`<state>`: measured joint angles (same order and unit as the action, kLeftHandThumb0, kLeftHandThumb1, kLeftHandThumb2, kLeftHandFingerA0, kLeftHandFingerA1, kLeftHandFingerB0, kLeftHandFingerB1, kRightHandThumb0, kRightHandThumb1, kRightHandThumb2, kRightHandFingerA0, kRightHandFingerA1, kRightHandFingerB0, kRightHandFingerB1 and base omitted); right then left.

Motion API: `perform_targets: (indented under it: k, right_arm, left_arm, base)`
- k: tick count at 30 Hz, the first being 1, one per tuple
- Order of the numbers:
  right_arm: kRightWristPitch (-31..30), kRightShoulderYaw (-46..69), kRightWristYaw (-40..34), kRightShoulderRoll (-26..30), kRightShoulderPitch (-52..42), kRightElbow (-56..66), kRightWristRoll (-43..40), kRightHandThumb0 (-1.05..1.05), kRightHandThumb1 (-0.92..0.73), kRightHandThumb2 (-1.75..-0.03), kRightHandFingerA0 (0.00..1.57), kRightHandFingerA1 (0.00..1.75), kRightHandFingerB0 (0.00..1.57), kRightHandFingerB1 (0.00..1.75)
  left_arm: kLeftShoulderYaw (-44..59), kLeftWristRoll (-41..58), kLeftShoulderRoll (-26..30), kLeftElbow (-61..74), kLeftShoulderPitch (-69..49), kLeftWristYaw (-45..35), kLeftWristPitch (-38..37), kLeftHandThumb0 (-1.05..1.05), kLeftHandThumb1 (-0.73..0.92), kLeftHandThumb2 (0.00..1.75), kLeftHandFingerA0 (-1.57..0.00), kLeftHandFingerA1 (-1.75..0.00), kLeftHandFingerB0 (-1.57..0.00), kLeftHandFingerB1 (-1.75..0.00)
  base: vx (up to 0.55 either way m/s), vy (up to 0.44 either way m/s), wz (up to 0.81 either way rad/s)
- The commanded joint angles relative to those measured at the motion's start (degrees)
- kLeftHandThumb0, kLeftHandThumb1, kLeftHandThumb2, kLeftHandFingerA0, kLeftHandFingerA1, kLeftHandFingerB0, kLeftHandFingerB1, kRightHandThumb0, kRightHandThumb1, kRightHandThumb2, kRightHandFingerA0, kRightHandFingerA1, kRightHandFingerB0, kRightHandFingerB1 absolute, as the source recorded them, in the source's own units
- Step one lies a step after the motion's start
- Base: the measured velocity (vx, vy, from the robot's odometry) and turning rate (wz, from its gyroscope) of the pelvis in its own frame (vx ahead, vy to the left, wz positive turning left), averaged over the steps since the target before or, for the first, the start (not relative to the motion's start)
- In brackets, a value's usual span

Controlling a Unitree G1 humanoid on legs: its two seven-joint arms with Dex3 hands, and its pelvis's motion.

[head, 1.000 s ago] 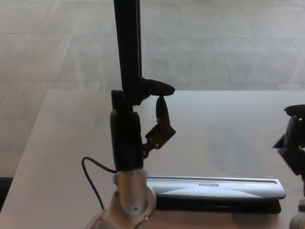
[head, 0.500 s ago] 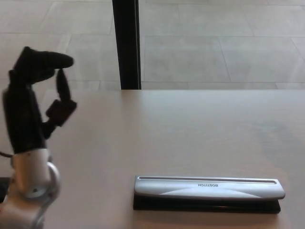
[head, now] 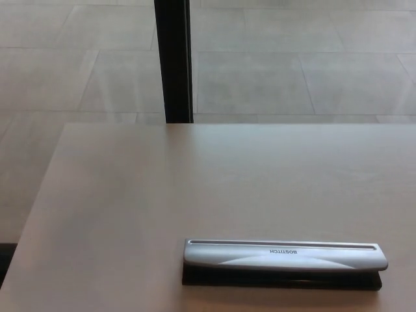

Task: A hole pucnch is kept on the middle on the desk infront of the robot and the robot uses both its hands as fists to press on it and use it

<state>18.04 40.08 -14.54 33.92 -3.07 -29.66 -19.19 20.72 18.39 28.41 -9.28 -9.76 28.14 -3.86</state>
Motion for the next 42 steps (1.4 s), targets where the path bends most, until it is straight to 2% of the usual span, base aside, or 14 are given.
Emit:
perform_targets:
  k: [1,2,5,7,8,9,10,11,15,18,23,25,34,42]
  right_arm:
    - [1.93,16.49,-5.61,-1.68,2.55,-27.89,-13.14,-0.36,-0.77,-0.83,0.70,1.42,0.72,0.99]
    - [1.05,17.73,-5.27,-2.82,3.71,-27.56,-15.02,-0.36,-0.78,-0.82,0.56,1.22,0.69,0.98]
    - [-1.70,20.26,-4.02,-5.92,5.97,-29.60,-18.48,-0.37,-0.75,-0.75,0.26,0.73,0.65,0.95]
    - [-2.30,21.19,-4.24,-7.21,6.78,-31.12,-19.01,-0.35,-0.76,-0.73,0.39,0.88,0.64,0.91]
    - [-1.88,20.62,-4.65,-7.94,6.47,-31.82,-17.54,-0.36,-0.74,-0.70,0.74,1.75,0.69,0.92]
    - [-1.34,19.25,-5.72,-9.92,5.62,-32.15,-15.37,-0.43,-0.55,-0.99,1.32,1.43,0.78,0.89]
    - [-0.94,18.63,-6.16,-10.90,5.26,-32.36,-14.24,-0.36,-0.72,-0.74,0.98,1.66,0.77,0.83]
    - [-0.87,17.98,-6.19,-11.44,5.02,-32.88,-13.18,-0.36,-0.71,-0.78,1.05,1.66,0.80,0.81]
    - [1.63,14.88,-0.35,-14.47,3.02,-35.50,-9.94,-0.31,-0.64,-0.83,0.93,1.55,0.82,0.79]
    - [3.00,12.50,1.59,-15.53,2.20,-35.84,-8.13,-0.34,-0.66,-0.79,0.95,1.61,0.87,0.80]
    - [3.94,9.04,3.69,-16.45,1.79,-36.34,-7.22,-0.38,-0.68,-0.77,0.95,1.51,0.86,0.79]
    - [5.33,5.61,3.66,-17.27,1.03,-36.06,-4.67,-0.41,-0.70,-0.77,1.00,1.51,0.88,0.76]
    - [5.32,1.74,4.70,-16.05,-0.84,-35.35,-4.69,-0.39,-0.74,-0.74,0.95,1.49,0.85,0.76]
    - [-0.95,-4.93,4.22,-12.28,0.51,-37.97,-0.77,-0.44,-0.66,-0.59,0.98,0.76,0.70,0.60]
  left_arm:
    - [19.29,15.99,-5.49,-21.07,-12.66,-10.05,7.67,-0.46,0.23,1.29,-1.17,-1.75,-0.96,-1.62]
    - [18.93,15.33,-5.90,-23.75,-11.59,-9.36,7.92,-0.46,0.28,1.26,-1.13,-1.74,-0.91,-1.42]
    - [16.44,13.34,-9.46,-26.22,-12.33,-10.08,7.90,-0.37,0.18,1.29,-1.12,-1.75,-0.91,-1.53]
    - [14.94,12.14,-11.11,-27.53,-13.33,-12.68,6.09,-0.36,0.10,1.36,-1.15,-1.75,-0.98,-1.47]
    - [14.09,11.28,-11.84,-27.60,-13.99,-13.07,6.43,-0.36,0.23,1.11,-1.33,-1.41,-0.97,-1.09]
    - [10.95,9.03,-12.90,-27.61,-15.54,-14.04,8.45,-0.40,0.25,1.06,-1.30,-1.39,-0.95,-1.09]
    - [9.17,8.20,-12.84,-26.88,-16.92,-16.12,9.98,-0.35,0.27,1.04,-1.01,-1.68,-0.90,-1.21]
    - [8.63,8.10,-12.83,-26.43,-17.76,-17.32,10.49,-0.31,0.26,0.99,-1.24,-1.30,-0.91,-0.97]
    - [8.87,6.10,-12.53,-29.73,-18.09,-16.31,9.62,-0.31,0.30,1.17,-1.11,-1.54,-0.90,-0.99]
    - [8.69,5.21,-11.94,-31.62,-17.75,-17.46,9.29,-0.30,0.33,1.06,-1.20,-1.29,-0.86,-0.96]
    - [6.13,2.80,-10.65,-33.43,-17.92,-21.09,8.61,-0.31,0.26,1.00,-1.26,-1.33,-0.90,-0.97]
    - [3.44,0.15,-9.75,-34.34,-18.01,-21.72,7.88,-0.31,0.28,0.94,-1.02,-1.50,-0.87,-0.90]
    - [2.78,-0.37,-10.74,-32.87,-21.42,-23.12,7.03,-0.35,0.27,0.96,-1.17,-1.25,-0.86,-0.90]
    - [4.26,0.71,-11.42,-32.12,-18.32,-23.45,8.38,-0.35,0.27,0.82,-1.06,-0.99,-0.93,-0.78]
  base:
    - [0.00,0.000,0.00]
    - [0.00,0.000,0.00]
    - [0.00,0.000,0.00]
    - [0.00,0.000,0.00]
    - [0.00,0.000,0.00]
    - [0.00,0.000,0.00]
    - [0.00,0.000,0.00]
    - [0.00,0.000,0.00]
    - [0.00,0.000,0.00]
    - [0.00,0.000,0.00]
    - [0.00,0.000,0.00]
    - [0.00,0.000,0.00]
    - [0.00,0.000,0.00]
    - [0.00,0.000,0.00]
